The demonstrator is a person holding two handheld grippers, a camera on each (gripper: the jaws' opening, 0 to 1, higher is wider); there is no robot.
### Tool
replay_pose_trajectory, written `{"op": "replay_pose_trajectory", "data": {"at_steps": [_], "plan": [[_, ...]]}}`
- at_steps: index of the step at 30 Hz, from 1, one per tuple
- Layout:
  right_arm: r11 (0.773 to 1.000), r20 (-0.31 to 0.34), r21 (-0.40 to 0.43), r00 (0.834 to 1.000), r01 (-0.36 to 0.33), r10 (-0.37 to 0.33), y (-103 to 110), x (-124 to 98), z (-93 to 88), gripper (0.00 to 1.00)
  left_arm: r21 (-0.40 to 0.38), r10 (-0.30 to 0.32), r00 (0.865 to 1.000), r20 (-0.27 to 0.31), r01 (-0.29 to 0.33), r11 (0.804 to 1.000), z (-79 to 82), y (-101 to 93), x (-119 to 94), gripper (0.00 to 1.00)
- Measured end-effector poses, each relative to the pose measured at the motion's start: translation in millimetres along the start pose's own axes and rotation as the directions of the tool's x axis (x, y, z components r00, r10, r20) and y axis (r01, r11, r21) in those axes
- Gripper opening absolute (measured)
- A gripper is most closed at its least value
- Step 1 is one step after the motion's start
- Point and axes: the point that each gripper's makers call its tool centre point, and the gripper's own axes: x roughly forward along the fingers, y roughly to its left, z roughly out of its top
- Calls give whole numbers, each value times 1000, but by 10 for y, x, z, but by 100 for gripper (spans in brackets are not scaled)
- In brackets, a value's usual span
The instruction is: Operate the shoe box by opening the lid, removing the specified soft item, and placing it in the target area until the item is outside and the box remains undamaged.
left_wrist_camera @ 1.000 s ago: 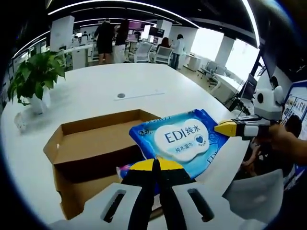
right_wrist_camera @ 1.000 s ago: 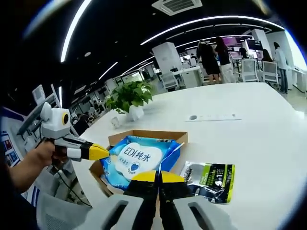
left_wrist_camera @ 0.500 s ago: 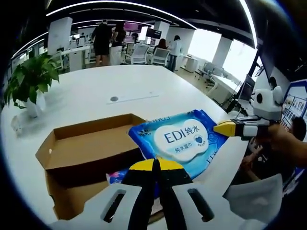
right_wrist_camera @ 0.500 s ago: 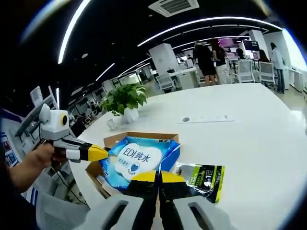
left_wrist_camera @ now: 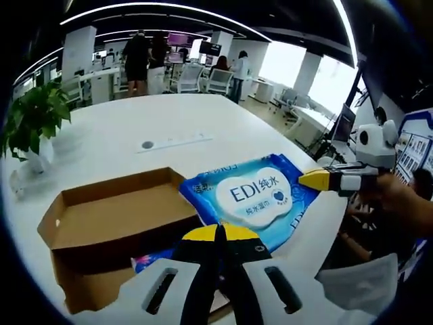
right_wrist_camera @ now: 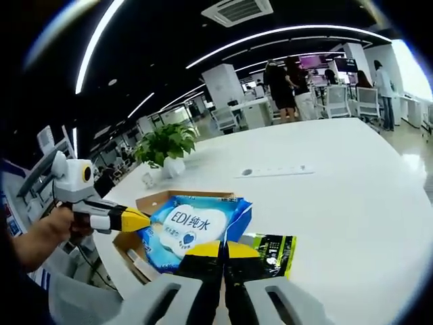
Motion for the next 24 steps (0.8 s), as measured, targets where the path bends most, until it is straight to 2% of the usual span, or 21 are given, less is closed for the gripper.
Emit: {"op": "replay_pose_trajectory", "data": {"at_steps": [24], "plan": [[998,20,25,998,66,-66,-510,-159,17,0,31,-55,998,-12,55,998,82,-310,474,0]]}}
